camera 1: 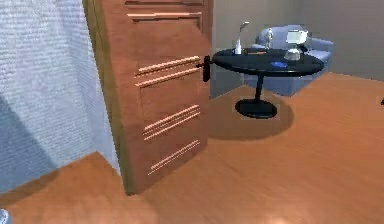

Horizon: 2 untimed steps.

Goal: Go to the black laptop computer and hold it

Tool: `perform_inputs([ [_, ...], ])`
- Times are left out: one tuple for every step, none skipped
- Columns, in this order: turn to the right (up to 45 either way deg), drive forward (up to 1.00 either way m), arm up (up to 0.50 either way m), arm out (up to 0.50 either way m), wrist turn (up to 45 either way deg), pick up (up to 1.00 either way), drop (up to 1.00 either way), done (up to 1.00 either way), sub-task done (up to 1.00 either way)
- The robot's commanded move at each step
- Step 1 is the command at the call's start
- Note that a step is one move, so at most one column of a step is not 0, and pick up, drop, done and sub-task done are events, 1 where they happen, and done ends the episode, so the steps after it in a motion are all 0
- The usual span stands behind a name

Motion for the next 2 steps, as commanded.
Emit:
perform_inputs([
  [42.0,0.0,0.0,0.0,0.0,0.0,0.0,0.0,0.0],
  [0.0,1.0,0.0,0.0,0.0,0.0,0.0,0.0,0.0],
])
